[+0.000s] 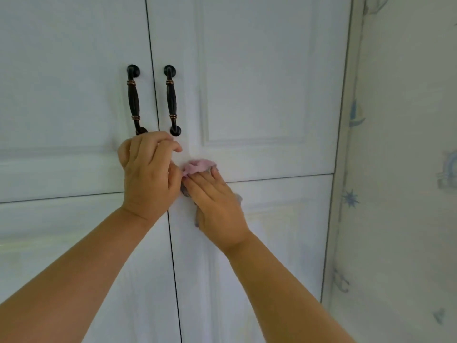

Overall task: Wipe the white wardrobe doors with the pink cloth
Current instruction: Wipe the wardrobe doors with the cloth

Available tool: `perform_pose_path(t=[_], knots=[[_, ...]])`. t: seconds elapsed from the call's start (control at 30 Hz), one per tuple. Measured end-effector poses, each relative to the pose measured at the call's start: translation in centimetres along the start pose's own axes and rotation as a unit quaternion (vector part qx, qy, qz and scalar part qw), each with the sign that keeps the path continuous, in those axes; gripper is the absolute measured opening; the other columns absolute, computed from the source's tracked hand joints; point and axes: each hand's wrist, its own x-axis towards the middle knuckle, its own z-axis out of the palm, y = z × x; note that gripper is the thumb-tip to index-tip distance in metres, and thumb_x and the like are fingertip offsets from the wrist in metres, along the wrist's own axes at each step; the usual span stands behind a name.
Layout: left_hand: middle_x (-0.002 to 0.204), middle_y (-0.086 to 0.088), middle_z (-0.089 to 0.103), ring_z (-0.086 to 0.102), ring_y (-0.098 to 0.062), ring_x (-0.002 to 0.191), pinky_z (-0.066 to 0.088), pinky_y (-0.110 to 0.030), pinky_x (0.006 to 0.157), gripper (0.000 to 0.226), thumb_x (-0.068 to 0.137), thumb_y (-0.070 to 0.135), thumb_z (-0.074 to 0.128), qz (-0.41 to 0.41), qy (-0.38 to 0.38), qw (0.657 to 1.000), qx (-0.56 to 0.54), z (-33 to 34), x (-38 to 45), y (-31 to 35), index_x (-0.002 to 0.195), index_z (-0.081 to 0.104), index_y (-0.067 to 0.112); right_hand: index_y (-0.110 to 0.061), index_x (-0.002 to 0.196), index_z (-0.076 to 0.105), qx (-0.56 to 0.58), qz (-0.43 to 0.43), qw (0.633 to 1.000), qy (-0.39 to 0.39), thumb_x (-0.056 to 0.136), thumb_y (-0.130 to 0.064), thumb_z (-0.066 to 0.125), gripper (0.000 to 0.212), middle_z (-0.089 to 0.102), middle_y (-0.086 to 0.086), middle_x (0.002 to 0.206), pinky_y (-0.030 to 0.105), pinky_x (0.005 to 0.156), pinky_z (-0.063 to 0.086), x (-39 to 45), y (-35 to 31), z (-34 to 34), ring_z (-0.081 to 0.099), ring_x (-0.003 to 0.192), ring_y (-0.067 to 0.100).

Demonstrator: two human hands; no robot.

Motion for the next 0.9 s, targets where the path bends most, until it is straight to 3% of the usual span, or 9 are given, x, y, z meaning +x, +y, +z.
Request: perform_pose_path(t=[0.1, 0.17, 0.27, 0.3, 0.43, 0.53, 0.67, 0.8, 0.9], knots=[[0.106, -0.012, 0.062, 0.057, -0.031, 0.101, 0.033, -0.043, 0.093, 0.031, 0.071, -0.006, 0.053, 0.005, -0.027, 1.000, 0.004, 0.7, -1.2, 0.7, 0.097, 0.067, 0.006, 0.001, 0.133, 0.060, -0.069, 0.038, 0.997, 0.009, 0.068, 0.019, 0.066, 0.067, 0.056, 0.016, 0.143, 0.052, 0.119, 0.033, -3.9, 3.7, -4.0, 0.044, 0.141, 0.026], [0.111, -0.013, 0.061, 0.056, -0.032, 0.104, 0.033, -0.044, 0.095, 0.033, 0.073, -0.005, 0.053, -0.003, -0.044, 0.999, 0.000, 0.9, -1.9, 0.9, 0.101, 0.067, 0.006, -0.003, 0.137, 0.056, -0.103, 0.095, 0.989, 0.049, 0.078, 0.020, 0.061, 0.063, 0.050, 0.005, 0.148, 0.050, 0.112, 0.042, -6.0, 5.6, -6.6, 0.039, 0.144, 0.017], [0.124, -0.019, 0.056, 0.053, -0.036, 0.116, 0.033, -0.044, 0.103, 0.042, 0.075, -0.007, 0.056, -0.026, -0.060, 0.998, -0.023, 0.6, -1.8, 1.3, 0.116, 0.063, 0.002, -0.017, 0.139, 0.055, -0.097, 0.261, 0.954, 0.110, 0.103, 0.004, 0.046, 0.043, 0.040, -0.036, 0.138, 0.027, 0.071, 0.059, -7.5, 7.1, -9.4, 0.053, 0.114, -0.008], [0.130, -0.021, 0.053, 0.050, -0.036, 0.121, 0.033, -0.044, 0.106, 0.047, 0.076, -0.008, 0.056, -0.038, -0.059, 0.997, -0.043, 0.4, -1.4, 1.5, 0.122, 0.059, 0.000, -0.017, 0.141, 0.055, -0.094, 0.304, 0.941, 0.118, 0.103, 0.003, 0.047, 0.044, 0.039, -0.038, 0.136, 0.024, 0.062, 0.058, -7.5, 6.9, -9.8, 0.053, 0.108, -0.009], [0.151, -0.020, 0.036, 0.037, -0.033, 0.139, 0.031, -0.035, 0.117, 0.063, 0.086, -0.004, 0.052, -0.099, -0.051, 0.982, -0.154, -0.6, 2.6, 2.7, 0.147, 0.035, -0.002, -0.013, 0.143, 0.052, -0.046, 0.396, 0.905, 0.151, 0.099, 0.004, 0.047, 0.048, 0.032, -0.004, 0.153, 0.035, 0.079, 0.058, -6.4, 5.6, -10.1, 0.040, 0.121, -0.008], [0.146, -0.006, 0.044, 0.042, -0.022, 0.133, 0.030, -0.007, 0.104, 0.064, 0.089, 0.003, 0.051, -0.199, -0.040, 0.953, -0.224, -1.0, 5.1, 3.8, 0.150, 0.034, 0.008, -0.020, 0.149, 0.044, -0.028, 0.433, 0.893, 0.121, 0.101, 0.001, 0.045, 0.052, 0.024, -0.012, 0.157, 0.041, 0.081, 0.061, -5.8, 4.5, -9.7, 0.035, 0.122, -0.013], [0.139, 0.005, 0.050, 0.049, -0.009, 0.125, 0.034, 0.000, 0.089, 0.069, 0.092, 0.006, 0.058, -0.283, -0.067, 0.919, -0.266, -1.9, 6.2, 3.5, 0.153, 0.028, 0.016, -0.019, 0.149, 0.044, -0.002, 0.391, 0.915, 0.098, 0.101, 0.001, 0.045, 0.052, 0.028, -0.011, 0.158, 0.048, 0.094, 0.056, -5.9, 3.0, -8.9, 0.034, 0.142, 0.011], [0.125, 0.003, 0.056, 0.051, -0.004, 0.109, 0.041, -0.014, 0.083, 0.057, 0.093, 0.005, 0.057, -0.311, -0.151, 0.898, -0.271, -2.2, 7.5, 3.6, 0.145, 0.038, 0.020, -0.011, 0.153, 0.034, 0.014, 0.456, 0.873, 0.170, 0.101, 0.004, 0.043, 0.056, 0.025, -0.005, 0.161, 0.028, 0.123, 0.024, -4.0, 1.8, -8.7, 0.020, 0.148, 0.003], [0.119, 0.008, 0.059, 0.056, 0.003, 0.103, 0.042, -0.008, 0.089, 0.058, 0.095, 0.002, 0.053, -0.308, -0.151, 0.894, -0.287, -3.7, 7.6, 3.7, 0.148, 0.039, 0.023, -0.012, 0.134, 0.041, 0.092, 0.504, 0.829, 0.223, 0.101, 0.006, 0.042, 0.037, 0.050, -0.007, 0.129, 0.005, 0.096, 0.043, -2.2, -0.2, -8.5, 0.045, 0.115, -0.024]])
